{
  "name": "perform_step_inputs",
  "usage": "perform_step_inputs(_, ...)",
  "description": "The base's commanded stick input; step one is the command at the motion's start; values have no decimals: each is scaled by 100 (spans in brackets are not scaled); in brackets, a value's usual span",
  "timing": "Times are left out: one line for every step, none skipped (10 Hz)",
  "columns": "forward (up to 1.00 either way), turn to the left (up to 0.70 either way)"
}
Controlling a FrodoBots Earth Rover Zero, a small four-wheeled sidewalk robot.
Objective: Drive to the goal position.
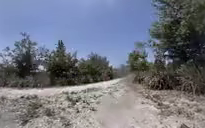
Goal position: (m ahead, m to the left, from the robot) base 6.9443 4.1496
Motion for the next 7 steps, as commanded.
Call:
perform_step_inputs(30,0)
perform_step_inputs(30,0)
perform_step_inputs(30,0)
perform_step_inputs(30,0)
perform_step_inputs(30,0)
perform_step_inputs(30,0)
perform_step_inputs(30,0)
